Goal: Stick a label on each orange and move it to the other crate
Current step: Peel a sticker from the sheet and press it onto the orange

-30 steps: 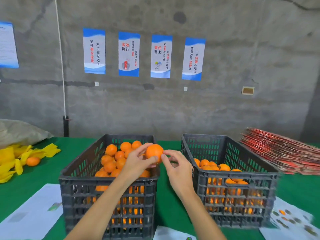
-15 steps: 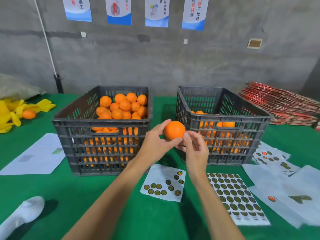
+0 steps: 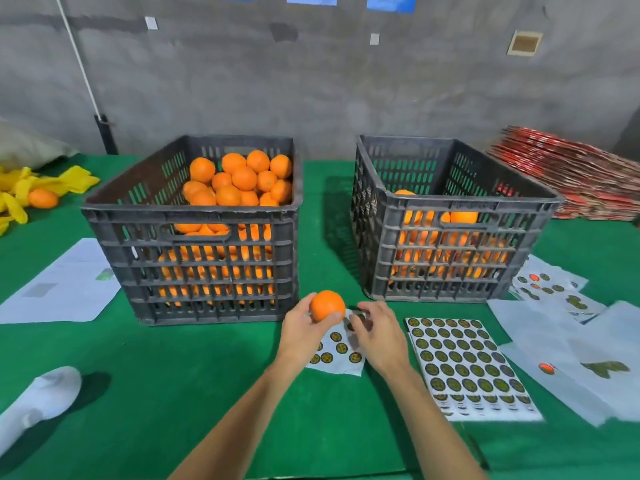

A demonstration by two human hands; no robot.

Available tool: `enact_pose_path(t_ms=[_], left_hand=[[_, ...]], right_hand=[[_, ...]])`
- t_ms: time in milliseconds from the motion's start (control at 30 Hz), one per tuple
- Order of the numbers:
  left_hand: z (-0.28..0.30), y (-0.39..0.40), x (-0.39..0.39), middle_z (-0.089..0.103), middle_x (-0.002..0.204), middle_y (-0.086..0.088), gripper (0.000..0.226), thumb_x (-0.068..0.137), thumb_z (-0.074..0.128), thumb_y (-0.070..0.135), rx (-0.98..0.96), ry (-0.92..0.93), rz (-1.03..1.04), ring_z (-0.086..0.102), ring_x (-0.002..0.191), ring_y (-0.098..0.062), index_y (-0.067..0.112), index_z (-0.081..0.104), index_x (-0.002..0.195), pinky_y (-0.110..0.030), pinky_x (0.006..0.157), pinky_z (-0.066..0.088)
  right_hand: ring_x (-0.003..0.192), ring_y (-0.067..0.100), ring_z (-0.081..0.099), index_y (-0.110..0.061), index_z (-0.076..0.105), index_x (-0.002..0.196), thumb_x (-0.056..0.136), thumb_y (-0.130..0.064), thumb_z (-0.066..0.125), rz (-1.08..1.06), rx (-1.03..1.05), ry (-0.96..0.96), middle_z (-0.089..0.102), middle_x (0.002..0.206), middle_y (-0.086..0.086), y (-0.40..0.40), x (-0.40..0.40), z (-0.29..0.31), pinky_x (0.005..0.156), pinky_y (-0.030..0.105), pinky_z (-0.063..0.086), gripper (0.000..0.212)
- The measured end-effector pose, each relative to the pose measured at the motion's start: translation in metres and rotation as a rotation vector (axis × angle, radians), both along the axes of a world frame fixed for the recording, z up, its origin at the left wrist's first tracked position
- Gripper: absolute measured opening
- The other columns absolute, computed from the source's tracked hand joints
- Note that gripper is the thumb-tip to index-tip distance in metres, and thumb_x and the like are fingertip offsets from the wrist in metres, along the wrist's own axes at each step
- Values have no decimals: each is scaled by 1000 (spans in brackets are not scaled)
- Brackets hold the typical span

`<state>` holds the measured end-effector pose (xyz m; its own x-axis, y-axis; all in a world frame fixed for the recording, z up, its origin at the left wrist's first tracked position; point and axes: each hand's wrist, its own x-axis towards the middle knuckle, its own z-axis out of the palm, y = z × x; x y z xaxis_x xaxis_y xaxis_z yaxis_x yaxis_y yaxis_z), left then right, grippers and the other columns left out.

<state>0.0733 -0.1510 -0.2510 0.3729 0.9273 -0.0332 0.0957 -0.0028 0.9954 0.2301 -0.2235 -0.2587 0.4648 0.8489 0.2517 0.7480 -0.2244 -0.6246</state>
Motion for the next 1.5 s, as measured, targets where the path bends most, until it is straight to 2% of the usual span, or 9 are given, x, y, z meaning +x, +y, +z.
enact_pose_path(t_ms=[67, 200, 433, 667, 833, 933, 1033, 1267, 1500], left_hand=[[-9, 1, 1, 72, 122, 3, 72, 82, 87, 31, 1, -9, 39, 73, 100, -6, 21, 54, 145, -30, 91, 59], [-14, 0, 2, 71, 110, 16, 71, 83, 84, 40, 14, -17, 92, 72, 91, 1, 27, 51, 144, -21, 78, 58], [-23, -6, -1, 74, 98, 17, 63, 83, 83, 41, 30, -59, 125, 73, 86, -2, 29, 54, 138, -14, 65, 54], [-19, -9, -6, 71, 108, 15, 71, 83, 82, 45, 55, -40, 118, 71, 88, 3, 28, 50, 144, -11, 65, 53], [-20, -10, -5, 69, 118, 14, 76, 84, 83, 40, 37, -66, 76, 70, 98, 7, 26, 46, 149, -11, 83, 54], [-22, -9, -5, 70, 123, 7, 79, 84, 85, 34, 11, -114, 52, 71, 103, 0, 22, 45, 152, -28, 98, 57], [-24, -9, -6, 72, 121, 5, 78, 85, 85, 24, -9, -174, 12, 72, 106, -6, 19, 46, 152, -27, 95, 58], [-3, -14, -16, 75, 119, 3, 59, 75, 90, 41, 35, -350, 45, 72, 110, -18, 34, 67, 128, -23, 89, 57], [53, -19, -4, 70, 124, 9, 58, 70, 87, 62, 174, -327, -48, 69, 114, -15, 44, 69, 123, -30, 90, 59]], right_hand=[[113, 21, 52, -16, 66, 119, 92, -62, 61, 7, -119, -224, 57, 122, -4, -4, 5, -3, 94, 36, 46, 53], [116, 18, 45, -16, 66, 129, 85, -79, 54, 102, -201, -315, 54, 133, -7, -9, 12, -7, 101, 31, 40, 78], [106, 21, 51, -28, 76, 118, 97, -56, 58, 105, -128, -437, 67, 126, -7, -5, 10, -4, 90, 36, 45, 39], [97, 19, 56, -18, 80, 106, 98, -31, 66, 71, 38, -264, 71, 114, -4, -7, 12, -12, 86, 35, 49, 21], [98, 10, 61, -18, 78, 101, 97, -22, 68, -3, 308, 57, 64, 102, -12, -8, 0, -3, 87, 38, 53, 11], [98, 7, 62, -21, 77, 102, 96, -22, 69, 37, 400, 16, 62, 102, -16, -5, -21, 3, 82, 31, 53, 10], [102, 8, 61, -17, 78, 103, 95, -18, 72, 72, 401, -59, 64, 108, -12, -1, -30, 2, 86, 34, 54, 10], [131, 6, 50, -19, 57, 143, 103, -30, 50, 292, 369, -275, 49, 149, -12, -16, -36, 17, 103, 30, 51, 42], [143, 5, 42, -25, 32, 156, 89, -44, 72, 315, 397, -315, 36, 161, -12, -15, -32, 64, 107, 29, 50, 80]])
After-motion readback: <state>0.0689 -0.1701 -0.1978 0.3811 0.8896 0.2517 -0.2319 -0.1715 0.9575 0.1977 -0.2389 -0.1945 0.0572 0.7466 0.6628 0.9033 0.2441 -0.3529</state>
